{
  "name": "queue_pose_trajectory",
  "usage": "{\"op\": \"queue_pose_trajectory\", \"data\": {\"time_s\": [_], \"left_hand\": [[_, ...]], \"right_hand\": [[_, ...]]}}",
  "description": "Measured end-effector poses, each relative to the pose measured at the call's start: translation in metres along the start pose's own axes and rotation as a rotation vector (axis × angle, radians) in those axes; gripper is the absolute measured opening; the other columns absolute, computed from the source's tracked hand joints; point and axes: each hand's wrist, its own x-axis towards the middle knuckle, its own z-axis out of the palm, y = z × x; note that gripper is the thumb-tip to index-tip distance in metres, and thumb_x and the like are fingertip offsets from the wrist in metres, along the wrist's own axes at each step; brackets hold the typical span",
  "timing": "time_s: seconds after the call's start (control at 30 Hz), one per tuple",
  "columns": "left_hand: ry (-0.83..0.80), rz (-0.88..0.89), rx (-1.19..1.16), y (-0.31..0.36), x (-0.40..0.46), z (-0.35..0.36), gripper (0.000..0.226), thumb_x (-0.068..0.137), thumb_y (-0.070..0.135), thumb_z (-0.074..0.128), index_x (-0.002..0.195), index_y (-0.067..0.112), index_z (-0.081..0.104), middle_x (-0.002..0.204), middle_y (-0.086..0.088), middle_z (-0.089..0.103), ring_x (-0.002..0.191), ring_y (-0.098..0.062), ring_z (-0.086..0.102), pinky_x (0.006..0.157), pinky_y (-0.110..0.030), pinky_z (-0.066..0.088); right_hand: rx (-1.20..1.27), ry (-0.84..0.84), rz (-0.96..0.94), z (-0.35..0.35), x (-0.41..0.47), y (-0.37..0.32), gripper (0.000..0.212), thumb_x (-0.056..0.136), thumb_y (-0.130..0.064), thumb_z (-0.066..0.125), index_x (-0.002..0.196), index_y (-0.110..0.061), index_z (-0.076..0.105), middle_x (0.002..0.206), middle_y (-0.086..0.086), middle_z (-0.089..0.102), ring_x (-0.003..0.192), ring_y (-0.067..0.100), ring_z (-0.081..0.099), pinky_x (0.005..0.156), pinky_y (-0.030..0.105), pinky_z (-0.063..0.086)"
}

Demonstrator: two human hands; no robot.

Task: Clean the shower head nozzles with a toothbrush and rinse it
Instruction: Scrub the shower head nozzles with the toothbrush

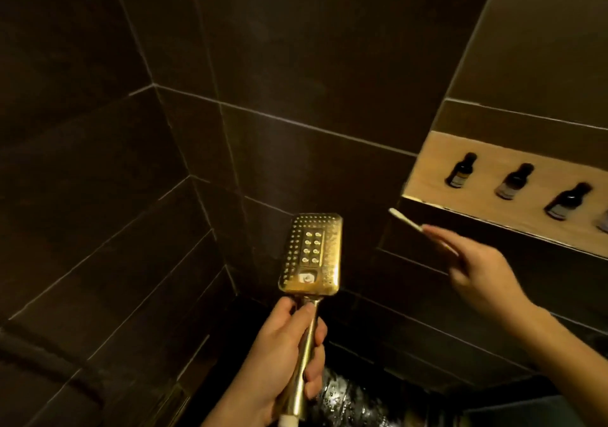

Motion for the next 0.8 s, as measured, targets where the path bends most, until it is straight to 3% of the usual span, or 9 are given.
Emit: {"op": "queue_pose_trajectory", "data": {"time_s": [0.07,0.13,0.2,0.43,0.67,0.8], "left_hand": [[-0.032,0.040,0.035,-0.005,0.006,0.017,0.017,0.104,0.019,0.048,0.112,0.004,0.046,0.070,-0.011,0.056,0.036,-0.019,0.039,0.031,-0.022,0.035],[-0.070,0.076,0.082,-0.009,0.013,0.032,0.016,0.104,0.018,0.046,0.110,0.003,0.044,0.069,-0.012,0.055,0.034,-0.021,0.038,0.031,-0.022,0.036],[-0.115,0.088,0.112,-0.011,0.021,0.048,0.014,0.104,0.017,0.046,0.108,0.004,0.044,0.070,-0.012,0.056,0.033,-0.020,0.038,0.031,-0.023,0.037],[-0.203,0.070,0.197,-0.014,0.043,0.087,0.012,0.104,0.019,0.046,0.104,0.006,0.045,0.067,-0.012,0.056,0.033,-0.022,0.038,0.032,-0.024,0.038],[-0.195,0.079,0.238,-0.016,0.051,0.098,0.018,0.104,0.020,0.046,0.099,0.004,0.042,0.066,-0.016,0.053,0.035,-0.021,0.038,0.034,-0.024,0.038],[-0.180,0.091,0.210,-0.016,0.052,0.097,0.014,0.104,0.019,0.045,0.101,0.005,0.042,0.069,-0.014,0.056,0.035,-0.021,0.038,0.035,-0.025,0.039]], "right_hand": [[-0.025,0.068,0.154,-0.015,0.000,0.034,0.048,0.087,-0.007,0.061,0.131,-0.023,0.052,0.106,0.008,0.071,0.083,0.026,0.069,0.073,0.047,0.058],[-0.105,0.113,0.236,-0.024,0.001,0.061,0.029,0.091,-0.027,0.054,0.119,-0.020,0.051,0.092,0.013,0.072,0.073,0.030,0.068,0.066,0.049,0.056],[-0.166,0.127,0.254,-0.033,0.003,0.084,0.026,0.093,-0.033,0.053,0.114,-0.017,0.052,0.089,0.013,0.071,0.072,0.031,0.068,0.065,0.047,0.056],[-0.195,0.131,0.112,-0.053,0.031,0.117,0.018,0.092,-0.020,0.061,0.109,-0.013,0.064,0.107,0.005,0.061,0.097,0.018,0.057,0.082,0.031,0.050],[-0.107,-0.010,0.191,-0.050,0.061,0.133,0.022,0.092,-0.021,0.062,0.113,-0.020,0.068,0.116,0.002,0.061,0.114,0.019,0.051,0.094,0.033,0.045],[-0.005,0.003,0.234,-0.048,0.067,0.137,0.022,0.092,-0.019,0.063,0.112,-0.023,0.072,0.110,-0.004,0.058,0.109,0.016,0.052,0.093,0.036,0.048]]}}
